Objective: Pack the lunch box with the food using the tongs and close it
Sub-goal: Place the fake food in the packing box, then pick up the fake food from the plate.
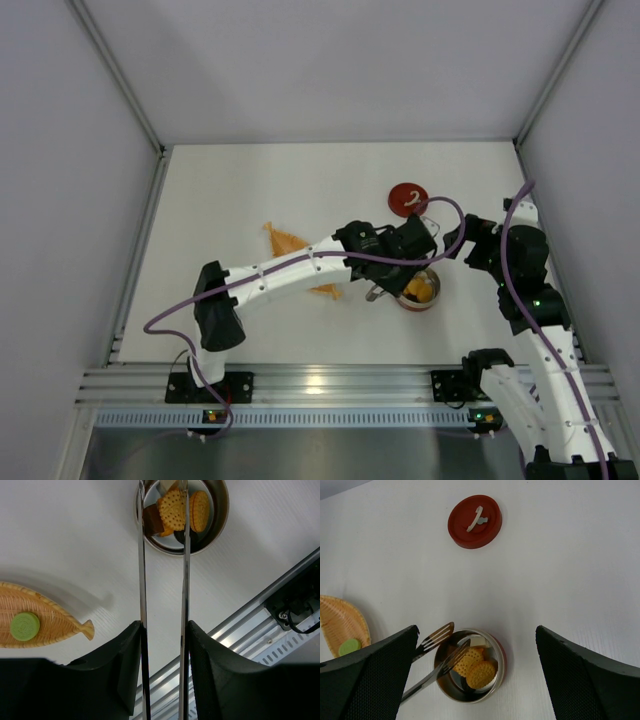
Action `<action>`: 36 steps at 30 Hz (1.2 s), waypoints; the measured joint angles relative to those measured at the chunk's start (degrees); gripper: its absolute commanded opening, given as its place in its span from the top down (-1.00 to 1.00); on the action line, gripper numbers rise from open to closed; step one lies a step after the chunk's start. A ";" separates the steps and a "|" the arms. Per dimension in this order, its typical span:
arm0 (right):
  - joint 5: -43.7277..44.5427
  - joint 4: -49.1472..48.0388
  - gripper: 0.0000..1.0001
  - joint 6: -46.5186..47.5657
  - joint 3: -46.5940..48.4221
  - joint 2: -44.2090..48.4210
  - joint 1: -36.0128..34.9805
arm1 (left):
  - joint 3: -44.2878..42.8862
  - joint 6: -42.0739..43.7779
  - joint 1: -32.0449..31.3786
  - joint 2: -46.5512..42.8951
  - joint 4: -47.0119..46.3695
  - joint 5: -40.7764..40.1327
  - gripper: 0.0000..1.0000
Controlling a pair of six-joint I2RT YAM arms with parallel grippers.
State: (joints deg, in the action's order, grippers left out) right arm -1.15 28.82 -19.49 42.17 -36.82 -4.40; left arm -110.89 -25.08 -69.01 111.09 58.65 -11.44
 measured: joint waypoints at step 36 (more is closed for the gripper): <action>-1.97 -0.07 -0.99 -0.04 0.00 -0.94 0.00 | 36.20 -4.68 15.08 -33.35 10.23 -4.46 -0.01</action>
State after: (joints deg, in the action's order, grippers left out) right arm -3.11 28.75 -19.53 42.17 -37.76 -4.40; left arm -74.70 -29.76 -53.93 77.73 68.88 -15.90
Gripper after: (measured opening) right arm 0.993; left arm 0.499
